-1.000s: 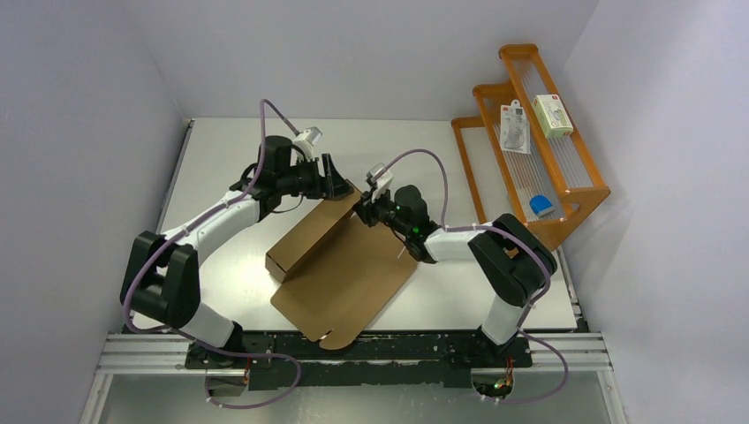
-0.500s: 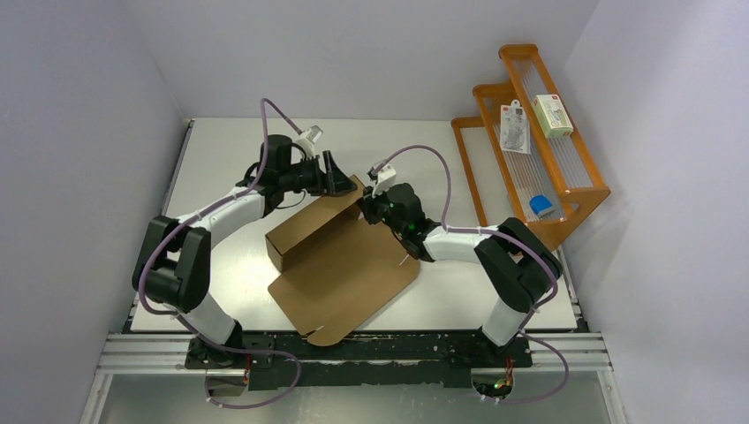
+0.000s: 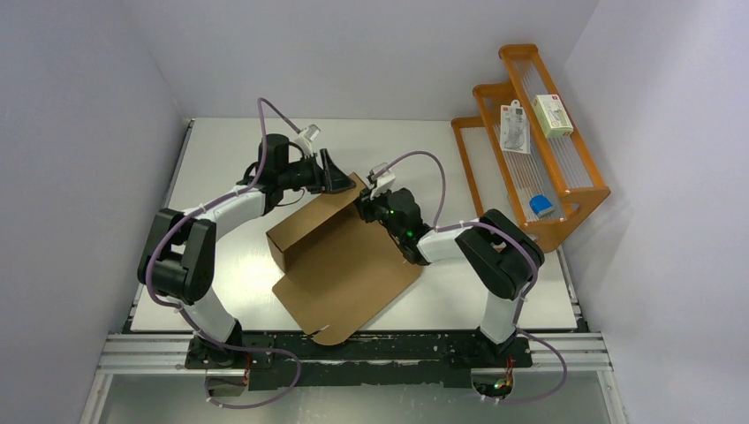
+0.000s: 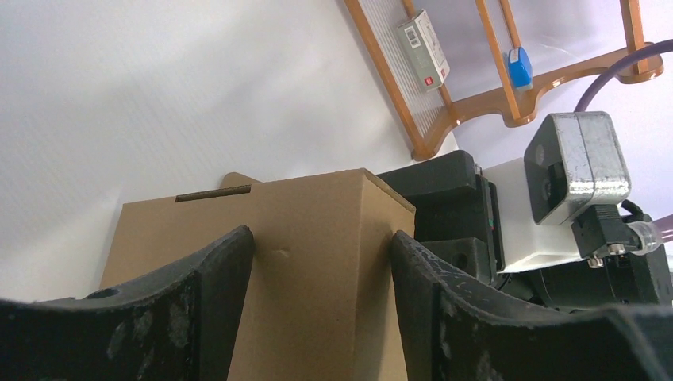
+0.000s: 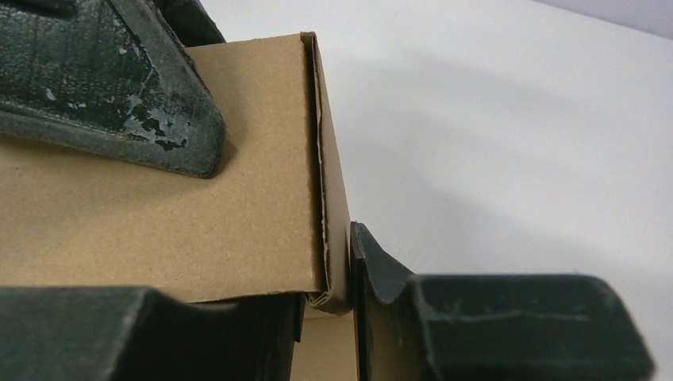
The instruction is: Fold the paper box
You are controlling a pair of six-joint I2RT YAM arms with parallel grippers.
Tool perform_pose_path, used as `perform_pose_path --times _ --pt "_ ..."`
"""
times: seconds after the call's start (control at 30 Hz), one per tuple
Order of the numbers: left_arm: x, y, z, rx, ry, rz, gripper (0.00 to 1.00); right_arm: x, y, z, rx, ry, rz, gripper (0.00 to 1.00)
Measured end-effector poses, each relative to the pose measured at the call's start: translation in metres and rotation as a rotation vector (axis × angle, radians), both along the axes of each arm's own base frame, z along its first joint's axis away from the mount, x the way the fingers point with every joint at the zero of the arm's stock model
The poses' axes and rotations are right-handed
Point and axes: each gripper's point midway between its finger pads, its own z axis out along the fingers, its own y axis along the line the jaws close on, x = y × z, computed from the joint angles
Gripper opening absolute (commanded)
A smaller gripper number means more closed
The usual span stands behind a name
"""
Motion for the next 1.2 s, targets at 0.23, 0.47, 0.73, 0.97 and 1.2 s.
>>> perform_pose_path --times 0.23,0.47,0.73,0.97,1.2 --pt "0.0 0.001 0.0 -0.013 0.0 0.005 0.66 0.004 0.0 -0.001 -0.004 -0.031 -0.021 0.2" --pt "0.001 0.002 0.001 -0.032 -0.003 0.009 0.66 0.006 -0.003 -0.001 -0.016 -0.053 -0.106 0.16" --pt "0.0 0.002 0.002 -0.05 0.0 0.012 0.66 0.007 -0.009 0.0 -0.027 -0.061 -0.194 0.14" --pt "-0.003 0.002 0.004 -0.052 0.001 0.008 0.66 0.01 -0.019 -0.001 -0.021 -0.053 -0.277 0.14" --pt "-0.005 0.003 0.007 -0.051 -0.004 0.007 0.69 0.012 -0.023 -0.001 -0.016 -0.049 -0.302 0.21"
